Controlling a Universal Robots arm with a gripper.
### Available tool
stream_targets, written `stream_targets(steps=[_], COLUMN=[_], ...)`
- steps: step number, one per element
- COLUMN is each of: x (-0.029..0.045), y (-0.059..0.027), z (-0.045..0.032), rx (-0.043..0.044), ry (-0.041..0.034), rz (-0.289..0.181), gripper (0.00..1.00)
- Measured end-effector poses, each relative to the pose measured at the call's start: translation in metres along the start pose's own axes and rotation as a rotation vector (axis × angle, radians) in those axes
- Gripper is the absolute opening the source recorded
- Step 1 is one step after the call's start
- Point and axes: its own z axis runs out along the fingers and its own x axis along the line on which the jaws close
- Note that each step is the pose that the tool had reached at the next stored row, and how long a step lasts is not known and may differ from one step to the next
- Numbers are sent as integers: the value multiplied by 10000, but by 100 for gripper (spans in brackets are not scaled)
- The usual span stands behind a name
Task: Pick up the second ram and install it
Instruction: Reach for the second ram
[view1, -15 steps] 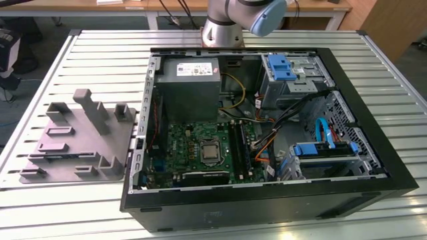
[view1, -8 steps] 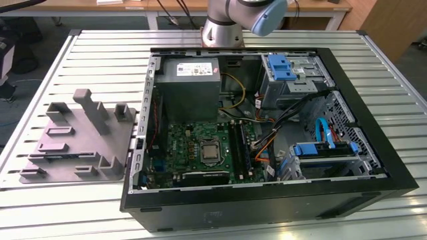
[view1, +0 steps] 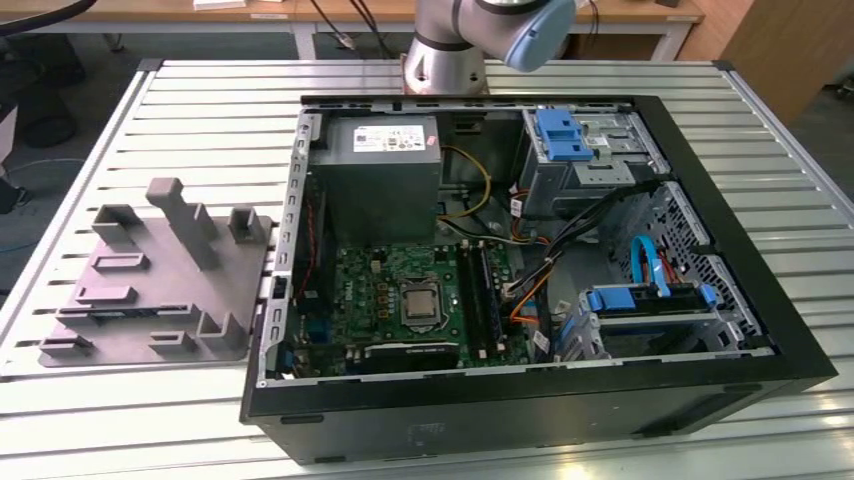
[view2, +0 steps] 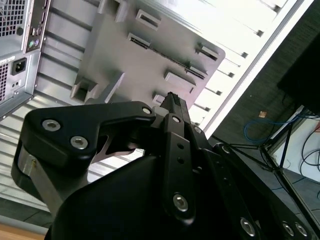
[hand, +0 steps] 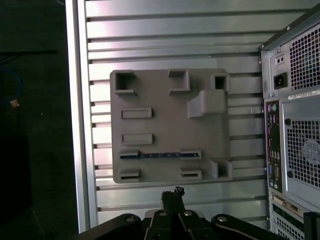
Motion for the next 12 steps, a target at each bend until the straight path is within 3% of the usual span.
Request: stream_targets(steps=[8,12], x=[-10,-14], y=[-124,-180], z=[-1,6], rx=[129,141], ry=[-9,-10], rz=[-4,-5], gripper=[10,10])
